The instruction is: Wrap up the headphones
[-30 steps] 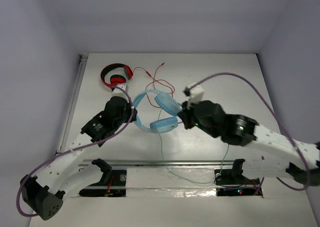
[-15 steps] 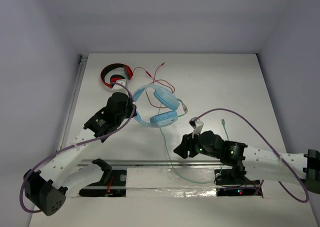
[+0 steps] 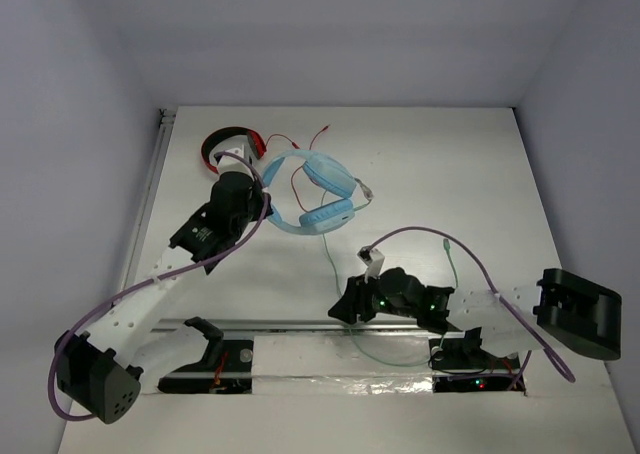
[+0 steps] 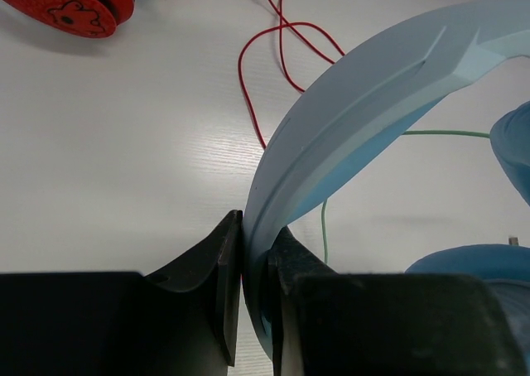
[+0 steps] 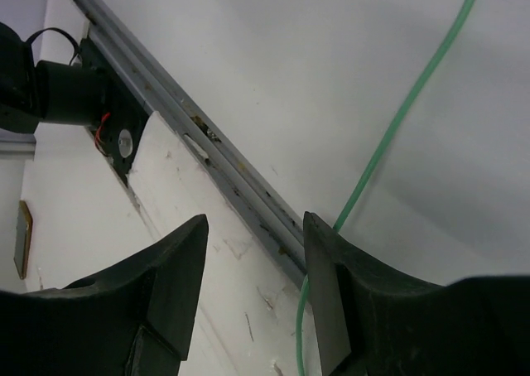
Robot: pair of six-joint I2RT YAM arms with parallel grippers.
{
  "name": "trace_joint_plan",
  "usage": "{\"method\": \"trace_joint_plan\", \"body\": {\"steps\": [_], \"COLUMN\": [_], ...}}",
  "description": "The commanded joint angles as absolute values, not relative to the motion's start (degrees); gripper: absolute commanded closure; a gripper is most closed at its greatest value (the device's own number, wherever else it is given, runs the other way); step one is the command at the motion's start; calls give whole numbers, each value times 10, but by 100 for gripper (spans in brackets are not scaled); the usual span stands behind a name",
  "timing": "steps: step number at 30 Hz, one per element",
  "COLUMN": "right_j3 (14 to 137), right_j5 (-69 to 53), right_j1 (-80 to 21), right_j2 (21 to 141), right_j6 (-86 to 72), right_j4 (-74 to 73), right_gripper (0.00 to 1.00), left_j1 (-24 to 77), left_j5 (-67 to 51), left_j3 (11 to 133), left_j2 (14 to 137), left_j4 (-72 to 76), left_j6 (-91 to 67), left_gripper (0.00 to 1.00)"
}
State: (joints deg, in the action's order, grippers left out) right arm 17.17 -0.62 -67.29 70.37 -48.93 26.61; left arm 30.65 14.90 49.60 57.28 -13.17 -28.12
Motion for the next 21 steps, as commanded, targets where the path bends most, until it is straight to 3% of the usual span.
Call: {"method": "trace_joint_plan", "body": {"steps": [1,12,21], "right_j3": [156,142,167], "right_j5": [28,114,66], "right_j1": [-679,-679,-679], "right_j2": [695,615,751], "right_j6": [-506,-524,-542], "right_j4": [341,239,300], "right_gripper": [44,47,47], "left_j1": [301,291,291], "left_j5": [133,121,99], "left_j3": [531,526,519], "left_j2": [567,559,566], "left_j4": [-55,-50,-25], "left_j6": [-308,-308,-323], "left_gripper": [100,100,100]}}
